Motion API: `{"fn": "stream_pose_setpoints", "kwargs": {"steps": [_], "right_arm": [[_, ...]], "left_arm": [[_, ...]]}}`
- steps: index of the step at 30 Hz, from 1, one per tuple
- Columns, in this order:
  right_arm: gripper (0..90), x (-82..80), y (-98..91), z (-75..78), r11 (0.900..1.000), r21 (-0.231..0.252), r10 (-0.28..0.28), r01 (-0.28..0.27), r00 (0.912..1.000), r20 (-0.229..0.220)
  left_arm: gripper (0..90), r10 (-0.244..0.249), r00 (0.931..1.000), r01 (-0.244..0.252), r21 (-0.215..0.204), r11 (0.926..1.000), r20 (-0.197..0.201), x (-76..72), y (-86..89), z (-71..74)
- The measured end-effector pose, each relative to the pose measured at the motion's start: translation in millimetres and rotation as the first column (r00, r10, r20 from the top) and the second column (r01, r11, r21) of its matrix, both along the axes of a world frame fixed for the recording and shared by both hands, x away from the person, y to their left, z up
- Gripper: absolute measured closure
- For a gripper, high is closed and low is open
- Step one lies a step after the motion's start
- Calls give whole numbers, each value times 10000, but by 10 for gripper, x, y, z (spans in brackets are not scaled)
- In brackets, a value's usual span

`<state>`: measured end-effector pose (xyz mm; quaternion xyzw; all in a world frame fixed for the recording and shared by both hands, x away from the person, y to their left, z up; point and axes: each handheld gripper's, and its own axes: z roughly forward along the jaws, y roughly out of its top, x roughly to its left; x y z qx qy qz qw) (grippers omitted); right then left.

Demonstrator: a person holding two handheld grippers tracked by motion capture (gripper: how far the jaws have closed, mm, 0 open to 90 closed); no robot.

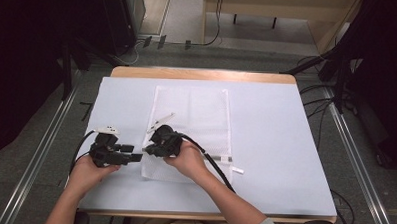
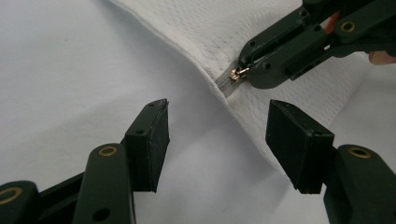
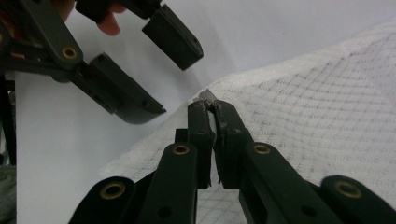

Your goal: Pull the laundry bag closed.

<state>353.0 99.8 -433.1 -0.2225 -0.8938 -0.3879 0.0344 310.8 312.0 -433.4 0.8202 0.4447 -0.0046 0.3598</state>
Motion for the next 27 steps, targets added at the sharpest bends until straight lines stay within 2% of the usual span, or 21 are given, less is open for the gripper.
{"fn": "stream_pose_setpoints", "kwargs": {"steps": [9, 11, 17, 22, 27], "right_arm": [[877, -12, -29, 67, 9994, 221, 248, -248, 9997, -12], [877, -20, -40, 82, 9991, 225, 371, -372, 9993, 43], [877, -40, -46, 89, 9976, 190, 664, -664, 9978, -22], [877, -41, -43, 82, 9967, 143, 796, -794, 9967, -159], [877, -42, -39, 68, 9955, 47, 942, -941, 9954, -197]], "left_arm": [[467, -643, 9972, 653, 277, 9975, -382, 38, -164, -63], [507, -761, 9965, 774, 396, 9962, -352, 46, -173, -70], [640, -978, 9943, 995, 392, 9943, -424, 74, -186, -77], [705, -1120, 9929, 1137, 403, 9927, -406, 84, -193, -74], [777, -1320, 9900, 1349, 588, 9891, -504, 81, -207, -65]]}}
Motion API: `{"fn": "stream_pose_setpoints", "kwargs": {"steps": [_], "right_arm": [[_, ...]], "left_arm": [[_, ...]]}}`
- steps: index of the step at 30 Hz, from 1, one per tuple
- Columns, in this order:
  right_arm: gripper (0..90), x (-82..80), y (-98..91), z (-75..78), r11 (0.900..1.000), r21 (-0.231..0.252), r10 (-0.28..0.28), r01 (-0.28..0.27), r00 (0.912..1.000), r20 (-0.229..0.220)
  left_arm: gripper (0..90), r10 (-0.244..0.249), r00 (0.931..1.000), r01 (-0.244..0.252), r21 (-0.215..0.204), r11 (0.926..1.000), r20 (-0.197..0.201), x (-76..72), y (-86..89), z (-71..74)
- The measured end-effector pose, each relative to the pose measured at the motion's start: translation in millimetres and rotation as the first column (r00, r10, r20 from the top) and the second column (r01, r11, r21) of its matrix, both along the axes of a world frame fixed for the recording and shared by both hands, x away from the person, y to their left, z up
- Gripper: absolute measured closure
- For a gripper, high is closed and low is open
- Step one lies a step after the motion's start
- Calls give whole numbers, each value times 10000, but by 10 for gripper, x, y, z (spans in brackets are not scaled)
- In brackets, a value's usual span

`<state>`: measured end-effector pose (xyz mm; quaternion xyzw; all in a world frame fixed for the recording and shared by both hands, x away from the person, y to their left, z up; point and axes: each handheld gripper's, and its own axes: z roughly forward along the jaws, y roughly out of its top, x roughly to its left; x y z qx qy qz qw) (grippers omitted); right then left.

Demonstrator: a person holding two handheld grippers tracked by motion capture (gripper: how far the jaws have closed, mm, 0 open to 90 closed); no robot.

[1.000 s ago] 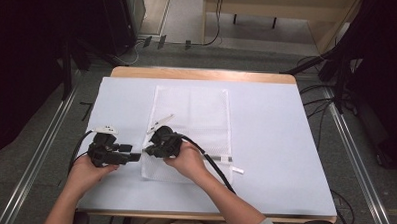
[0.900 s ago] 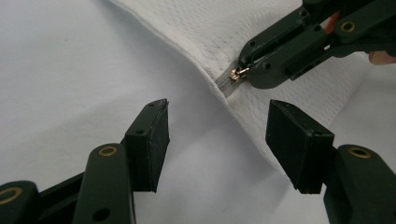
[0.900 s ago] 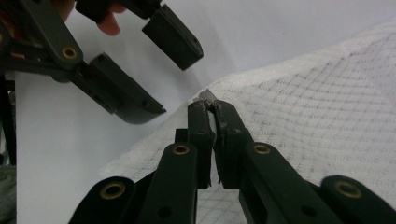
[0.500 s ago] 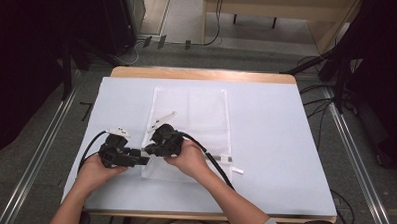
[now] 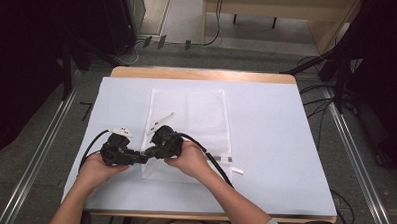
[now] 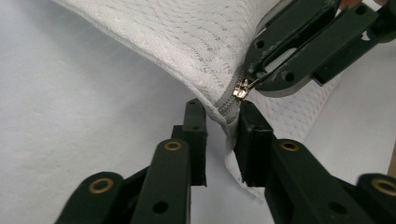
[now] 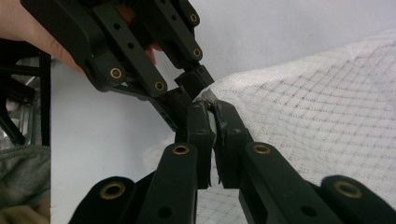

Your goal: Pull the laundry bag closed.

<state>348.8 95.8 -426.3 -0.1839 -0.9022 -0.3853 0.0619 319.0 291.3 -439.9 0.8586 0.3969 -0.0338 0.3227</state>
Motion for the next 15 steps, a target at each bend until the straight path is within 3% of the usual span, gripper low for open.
{"fn": "stream_pose_setpoints", "kwargs": {"steps": [5, 10, 15], "right_arm": [[878, -5, 11, -18, 9999, -124, 46, -46, 10000, -10], [879, 14, 5, -34, 9998, -101, -179, 180, 9998, 128], [880, 21, 9, -79, 9995, -201, -232, 233, 9997, 75]], "left_arm": [[857, 185, 9997, -183, 154, 9997, -127, 11, 1, 22], [872, 339, 9991, -339, 23, 9994, -272, 17, 4, 40], [878, 252, 9992, -248, 149, 9996, -300, 16, -3, 34]]}}
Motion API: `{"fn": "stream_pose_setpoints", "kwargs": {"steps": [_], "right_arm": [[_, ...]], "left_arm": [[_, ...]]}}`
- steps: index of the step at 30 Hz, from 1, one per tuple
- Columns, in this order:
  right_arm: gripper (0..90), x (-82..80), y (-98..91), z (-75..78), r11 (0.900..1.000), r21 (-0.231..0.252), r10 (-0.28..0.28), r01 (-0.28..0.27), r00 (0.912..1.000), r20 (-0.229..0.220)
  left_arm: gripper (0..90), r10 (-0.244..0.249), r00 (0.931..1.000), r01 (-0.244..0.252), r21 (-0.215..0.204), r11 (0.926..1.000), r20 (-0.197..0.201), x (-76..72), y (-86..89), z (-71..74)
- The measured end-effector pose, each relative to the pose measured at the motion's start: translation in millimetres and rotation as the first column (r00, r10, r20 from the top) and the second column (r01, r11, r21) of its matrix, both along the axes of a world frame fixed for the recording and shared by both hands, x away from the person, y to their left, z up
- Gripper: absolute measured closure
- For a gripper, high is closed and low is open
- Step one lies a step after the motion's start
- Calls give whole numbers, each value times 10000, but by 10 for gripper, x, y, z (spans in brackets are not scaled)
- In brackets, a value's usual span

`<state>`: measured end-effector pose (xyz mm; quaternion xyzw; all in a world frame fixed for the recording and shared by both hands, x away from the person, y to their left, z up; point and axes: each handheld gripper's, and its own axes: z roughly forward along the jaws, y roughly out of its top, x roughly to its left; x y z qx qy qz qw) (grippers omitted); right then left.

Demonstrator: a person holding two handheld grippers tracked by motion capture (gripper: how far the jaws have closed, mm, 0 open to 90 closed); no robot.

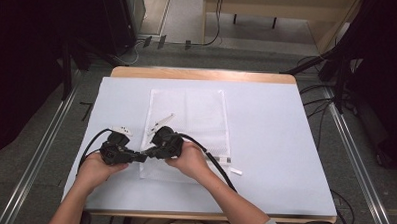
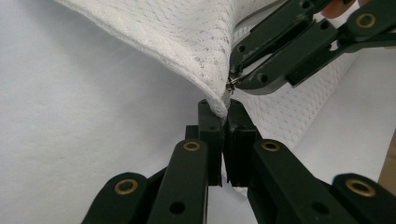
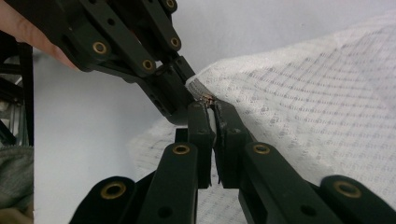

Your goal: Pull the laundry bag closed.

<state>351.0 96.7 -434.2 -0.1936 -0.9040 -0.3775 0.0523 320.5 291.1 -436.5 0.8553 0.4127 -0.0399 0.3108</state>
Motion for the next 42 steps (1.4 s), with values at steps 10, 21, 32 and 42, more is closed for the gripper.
{"fn": "stream_pose_setpoints", "kwargs": {"steps": [10, 21, 32, 42], "right_arm": [[882, -4, -22, -42, 9999, -89, -50, 52, 9998, 186], [881, 37, -133, -109, 9994, -144, -302, 302, 9995, -1], [881, 53, -246, -149, 9983, -344, -468, 466, 9989, -40], [881, 73, -357, -149, 9974, -378, -607, 606, 9982, -15]], "left_arm": [[883, 83, 10000, -83, -164, 9998, -32, -1, 28, 12], [881, 116, 9999, -115, -155, 9998, 98, -14, 62, 10], [880, 95, 9999, -94, -217, 9997, 36, -18, 79, 8], [879, 121, 9999, -119, -404, 9991, 56, -29, 100, 13]]}}
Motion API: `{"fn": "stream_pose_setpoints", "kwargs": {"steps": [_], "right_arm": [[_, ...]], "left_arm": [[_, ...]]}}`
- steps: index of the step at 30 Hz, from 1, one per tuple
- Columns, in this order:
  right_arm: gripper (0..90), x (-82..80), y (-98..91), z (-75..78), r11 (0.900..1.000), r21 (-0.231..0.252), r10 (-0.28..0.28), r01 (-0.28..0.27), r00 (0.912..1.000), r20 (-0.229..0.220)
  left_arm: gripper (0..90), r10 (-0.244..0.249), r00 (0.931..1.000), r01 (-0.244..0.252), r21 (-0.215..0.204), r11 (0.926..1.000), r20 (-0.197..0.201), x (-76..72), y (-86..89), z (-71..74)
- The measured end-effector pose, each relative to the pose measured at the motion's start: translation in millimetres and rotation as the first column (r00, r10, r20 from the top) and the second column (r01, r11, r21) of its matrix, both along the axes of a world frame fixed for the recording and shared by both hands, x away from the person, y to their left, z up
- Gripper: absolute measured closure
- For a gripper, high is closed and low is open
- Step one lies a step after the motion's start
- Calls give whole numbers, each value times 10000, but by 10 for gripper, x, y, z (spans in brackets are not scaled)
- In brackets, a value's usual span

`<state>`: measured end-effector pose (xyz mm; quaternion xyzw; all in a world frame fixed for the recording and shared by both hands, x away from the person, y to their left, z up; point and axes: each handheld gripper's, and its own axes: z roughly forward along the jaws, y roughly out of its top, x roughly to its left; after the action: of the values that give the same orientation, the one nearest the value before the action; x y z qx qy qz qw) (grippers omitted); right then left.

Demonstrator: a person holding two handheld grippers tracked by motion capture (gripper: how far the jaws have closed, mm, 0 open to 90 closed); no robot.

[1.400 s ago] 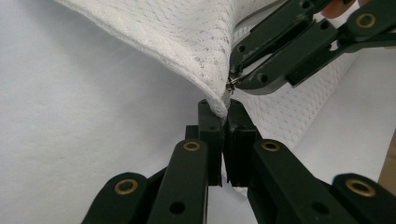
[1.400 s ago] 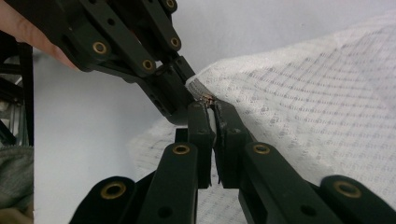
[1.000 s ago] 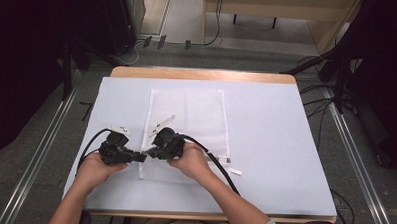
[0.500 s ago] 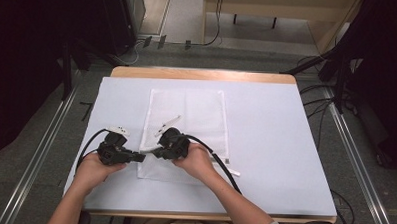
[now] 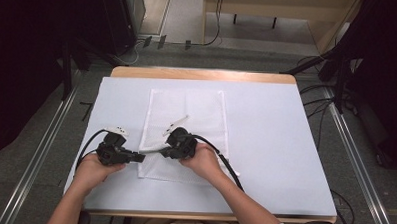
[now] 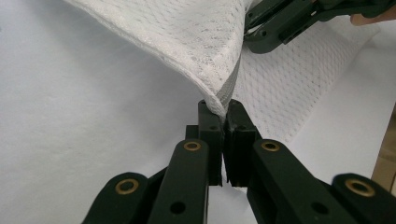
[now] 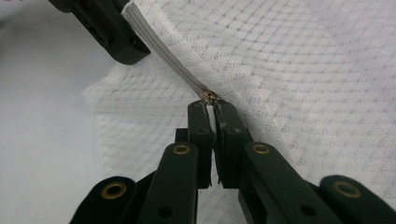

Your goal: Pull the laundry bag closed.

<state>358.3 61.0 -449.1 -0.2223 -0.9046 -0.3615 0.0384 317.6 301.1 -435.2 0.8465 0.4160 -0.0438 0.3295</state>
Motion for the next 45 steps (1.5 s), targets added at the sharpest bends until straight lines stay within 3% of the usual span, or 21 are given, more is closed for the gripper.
{"fn": "stream_pose_setpoints", "kwargs": {"steps": [9, 16, 45], "right_arm": [[881, 22, -83, -6, 10000, 45, -80, 80, 10000, 2], [881, 48, -163, -5, 9996, 120, -239, 244, 9991, -343], [881, 66, -405, -4, 9984, -152, -546, 541, 9981, -293]], "left_arm": [[879, 88, 9999, -87, -92, 9999, 64, -8, 9, 4], [879, 69, 10000, -69, -117, 9999, 55, -14, 20, 5], [879, 70, 10000, -69, -213, 9997, 36, -37, 28, 3]]}}
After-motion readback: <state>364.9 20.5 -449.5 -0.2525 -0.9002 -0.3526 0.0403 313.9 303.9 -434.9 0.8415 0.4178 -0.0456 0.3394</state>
